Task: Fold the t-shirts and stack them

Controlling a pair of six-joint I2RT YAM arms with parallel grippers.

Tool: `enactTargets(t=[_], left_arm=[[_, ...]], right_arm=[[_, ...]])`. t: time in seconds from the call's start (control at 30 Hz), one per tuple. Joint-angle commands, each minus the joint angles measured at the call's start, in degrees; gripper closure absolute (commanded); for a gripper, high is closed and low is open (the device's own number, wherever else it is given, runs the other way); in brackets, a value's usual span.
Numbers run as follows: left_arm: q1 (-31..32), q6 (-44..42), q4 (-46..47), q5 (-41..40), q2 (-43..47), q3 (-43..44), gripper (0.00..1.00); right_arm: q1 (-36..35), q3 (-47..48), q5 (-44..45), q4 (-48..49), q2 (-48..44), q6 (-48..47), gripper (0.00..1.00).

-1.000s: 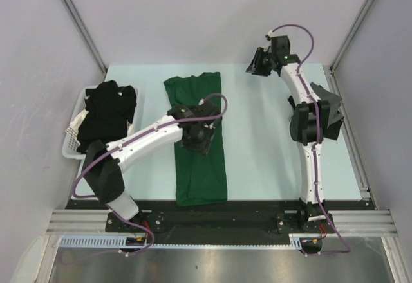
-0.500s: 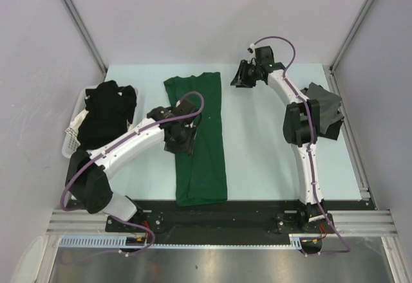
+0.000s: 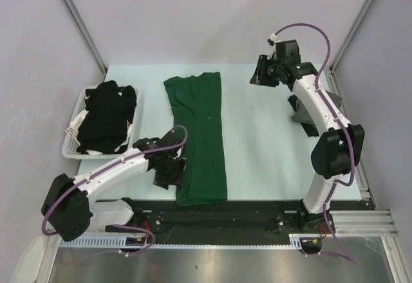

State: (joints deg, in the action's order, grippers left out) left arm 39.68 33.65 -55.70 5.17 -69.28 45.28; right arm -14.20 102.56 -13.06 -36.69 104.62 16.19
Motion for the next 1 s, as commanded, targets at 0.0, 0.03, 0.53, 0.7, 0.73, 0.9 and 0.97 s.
enactTargets(t=[0.0, 0.03, 0.53, 0.7, 0.73, 0.9, 0.97], left_arm=[[0.13, 0.89, 5.95, 6.16, 2.39, -2.73, 0.36], [0.13, 0.89, 6.13, 6.08, 2.3, -3.35, 0.36], [0.22, 2.3, 8.68, 9.15, 4.23, -10.47, 0.35], [0.66, 3.44, 10.87, 10.82, 4.68, -13.46, 0.35], [0.83, 3.7, 11.23, 11.09, 4.68, -13.81, 0.35], [2.33, 4.84, 13.51, 11.62, 3.54, -13.81, 0.35], [3.12, 5.2, 14.65, 11.53, 2.31, -13.55, 0.35]], right_arm=[[-0.74, -0.96, 3.56, -4.35, -3.19, -0.89, 0.6], [-1.01, -1.05, 4.18, -5.05, -3.8, -0.72, 0.59], [-4.0, -12.83, 9.37, -9.89, -19.1, 2.1, 0.59], [-5.14, -13.53, 9.98, -10.77, -19.98, 2.53, 0.59], [-5.57, -13.7, 10.16, -10.77, -20.15, 2.8, 0.59], [-6.98, -14.58, 10.86, -11.74, -21.12, 2.98, 0.6], [-7.16, -14.85, 11.04, -12.09, -21.56, 2.98, 0.59]])
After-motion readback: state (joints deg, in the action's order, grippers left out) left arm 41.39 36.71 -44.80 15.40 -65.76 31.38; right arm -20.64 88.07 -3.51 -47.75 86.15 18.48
